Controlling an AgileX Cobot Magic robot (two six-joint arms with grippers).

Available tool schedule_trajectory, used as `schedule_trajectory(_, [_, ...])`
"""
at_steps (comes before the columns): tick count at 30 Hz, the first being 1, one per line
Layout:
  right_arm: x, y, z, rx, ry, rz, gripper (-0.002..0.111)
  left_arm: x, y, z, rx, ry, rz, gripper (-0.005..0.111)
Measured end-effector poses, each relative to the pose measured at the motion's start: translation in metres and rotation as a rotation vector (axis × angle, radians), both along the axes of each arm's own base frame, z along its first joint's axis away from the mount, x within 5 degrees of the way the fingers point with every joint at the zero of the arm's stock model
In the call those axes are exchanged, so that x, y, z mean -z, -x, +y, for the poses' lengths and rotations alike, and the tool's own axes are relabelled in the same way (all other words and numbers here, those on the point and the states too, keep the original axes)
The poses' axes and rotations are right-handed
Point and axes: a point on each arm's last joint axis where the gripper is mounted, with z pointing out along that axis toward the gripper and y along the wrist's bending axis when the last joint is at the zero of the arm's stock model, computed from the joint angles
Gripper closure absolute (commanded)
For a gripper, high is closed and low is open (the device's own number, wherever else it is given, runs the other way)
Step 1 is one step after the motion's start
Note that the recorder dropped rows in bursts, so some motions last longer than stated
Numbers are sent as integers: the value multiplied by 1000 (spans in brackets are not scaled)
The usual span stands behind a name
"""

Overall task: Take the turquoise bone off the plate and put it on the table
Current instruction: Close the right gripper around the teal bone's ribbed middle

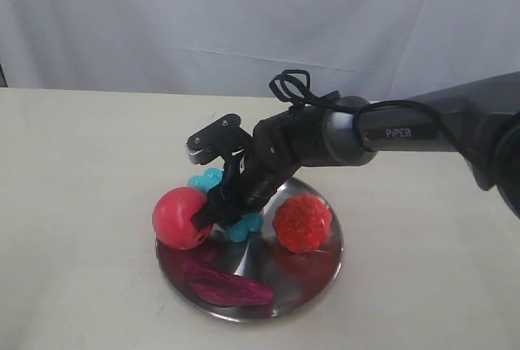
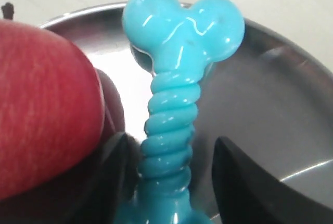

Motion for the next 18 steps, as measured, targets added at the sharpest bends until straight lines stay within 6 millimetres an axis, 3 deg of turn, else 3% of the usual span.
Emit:
schedule_trajectory(5, [0,0,0,0,0,0,63,0,0,0,0,0,0,107])
schedule_trajectory(10, [0,0,0,3,-3,1,96,0,0,0,0,0,0,107])
schedule_trajectory(13, [0,0,0,3,-3,1,109,0,0,0,0,0,0,107])
schedule_trajectory(18, [0,0,0,3,-3,1,109,0,0,0,0,0,0,107])
